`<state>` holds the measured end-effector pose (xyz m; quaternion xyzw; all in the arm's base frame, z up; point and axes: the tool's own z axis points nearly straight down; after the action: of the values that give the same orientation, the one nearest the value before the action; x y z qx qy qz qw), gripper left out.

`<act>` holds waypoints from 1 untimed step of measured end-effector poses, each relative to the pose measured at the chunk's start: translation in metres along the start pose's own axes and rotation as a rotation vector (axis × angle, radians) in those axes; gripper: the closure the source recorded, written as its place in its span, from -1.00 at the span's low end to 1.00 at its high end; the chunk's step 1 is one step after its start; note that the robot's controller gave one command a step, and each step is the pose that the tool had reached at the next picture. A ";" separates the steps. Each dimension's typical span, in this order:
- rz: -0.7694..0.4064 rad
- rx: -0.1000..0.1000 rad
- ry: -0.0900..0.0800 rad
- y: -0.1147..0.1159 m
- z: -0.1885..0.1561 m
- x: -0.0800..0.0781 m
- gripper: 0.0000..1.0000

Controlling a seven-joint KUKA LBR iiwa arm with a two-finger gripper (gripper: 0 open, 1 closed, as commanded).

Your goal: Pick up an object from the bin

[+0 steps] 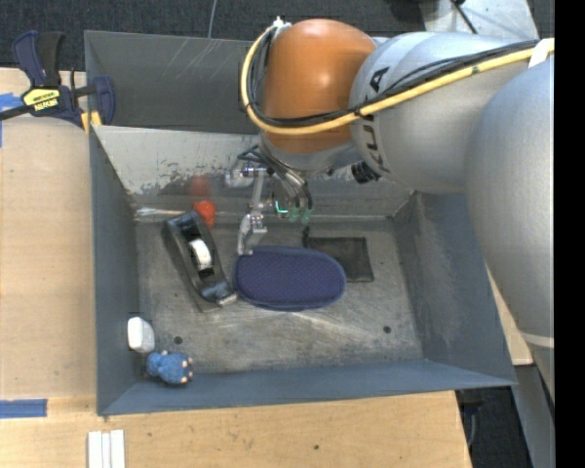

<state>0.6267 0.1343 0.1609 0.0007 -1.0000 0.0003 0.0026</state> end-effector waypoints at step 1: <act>-0.303 -0.011 -0.020 -0.048 0.080 0.019 -1.00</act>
Offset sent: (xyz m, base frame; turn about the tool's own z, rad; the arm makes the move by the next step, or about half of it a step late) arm -0.0254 -0.0549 -0.0898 -0.3048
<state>0.6068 0.0862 0.0813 0.1515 -0.9884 -0.0056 -0.0073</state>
